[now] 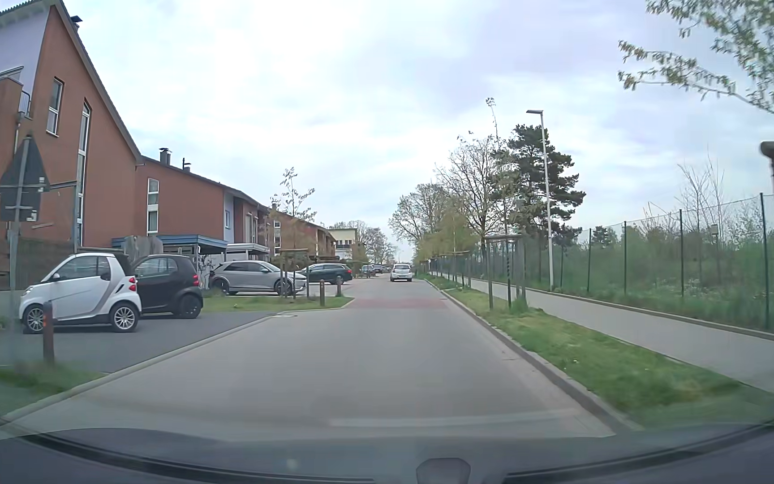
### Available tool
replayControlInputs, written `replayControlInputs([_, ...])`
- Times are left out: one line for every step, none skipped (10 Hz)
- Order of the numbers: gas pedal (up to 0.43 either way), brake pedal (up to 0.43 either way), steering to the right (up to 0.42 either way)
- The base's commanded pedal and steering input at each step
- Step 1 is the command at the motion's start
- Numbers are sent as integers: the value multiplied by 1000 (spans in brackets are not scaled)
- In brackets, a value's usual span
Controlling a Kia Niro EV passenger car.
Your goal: Follow the waypoints while adhering to traffic rules and regulations
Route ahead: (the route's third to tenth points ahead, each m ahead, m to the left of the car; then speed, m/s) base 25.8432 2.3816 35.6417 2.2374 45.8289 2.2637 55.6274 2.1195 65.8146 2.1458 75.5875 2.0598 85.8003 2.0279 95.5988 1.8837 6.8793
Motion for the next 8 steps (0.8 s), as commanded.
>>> replayControlInputs([157,0,0])
replayControlInputs([138,0,0])
replayControlInputs([138,0,0])
replayControlInputs([138,0,0])
replayControlInputs([130,0,0])
replayControlInputs([130,0,1])
replayControlInputs([130,0,1])
replayControlInputs([130,0,1])
